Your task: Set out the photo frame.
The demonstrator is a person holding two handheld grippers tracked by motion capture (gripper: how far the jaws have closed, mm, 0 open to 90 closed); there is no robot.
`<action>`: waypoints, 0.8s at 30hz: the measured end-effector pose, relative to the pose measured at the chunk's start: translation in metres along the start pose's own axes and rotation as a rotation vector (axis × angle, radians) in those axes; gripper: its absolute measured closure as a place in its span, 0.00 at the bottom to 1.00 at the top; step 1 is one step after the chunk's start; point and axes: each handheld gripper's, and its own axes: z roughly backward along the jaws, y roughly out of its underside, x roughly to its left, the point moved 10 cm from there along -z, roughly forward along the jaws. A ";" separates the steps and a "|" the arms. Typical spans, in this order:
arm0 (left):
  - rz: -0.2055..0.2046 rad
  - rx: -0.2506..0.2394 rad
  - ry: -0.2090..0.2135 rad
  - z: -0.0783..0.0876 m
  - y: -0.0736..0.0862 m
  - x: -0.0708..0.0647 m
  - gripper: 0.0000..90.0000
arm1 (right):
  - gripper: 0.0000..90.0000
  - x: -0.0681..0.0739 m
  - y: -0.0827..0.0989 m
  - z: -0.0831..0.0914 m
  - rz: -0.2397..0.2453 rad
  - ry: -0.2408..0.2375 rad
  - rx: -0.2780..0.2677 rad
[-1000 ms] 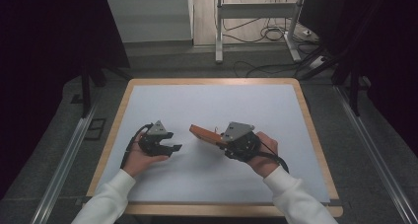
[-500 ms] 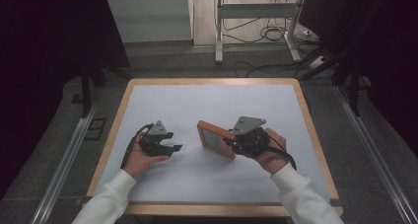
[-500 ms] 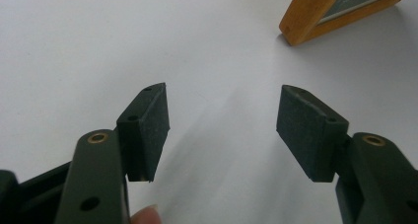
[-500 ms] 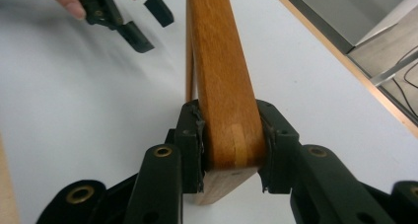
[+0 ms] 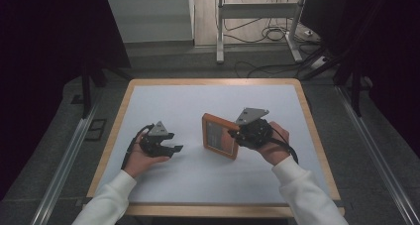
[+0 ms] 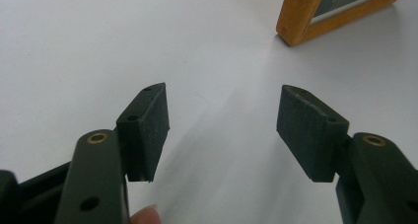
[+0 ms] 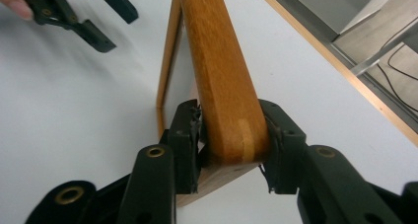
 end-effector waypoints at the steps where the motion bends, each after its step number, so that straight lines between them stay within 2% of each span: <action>1: 0.001 0.000 0.000 0.000 0.000 0.000 0.41 | 0.67 -0.002 0.000 -0.001 -0.006 0.002 0.001; 14: -0.001 -0.004 -0.004 -0.001 0.000 0.000 0.40 | 0.58 -0.031 0.006 -0.018 -0.098 0.015 0.006; 19: 0.004 -0.007 -0.002 -0.001 -0.001 0.000 0.40 | 0.53 -0.043 0.012 -0.026 -0.135 0.023 0.024; 24: 0.007 -0.005 0.000 -0.001 0.000 0.000 0.39 | 0.52 -0.047 0.014 -0.030 -0.157 0.012 0.008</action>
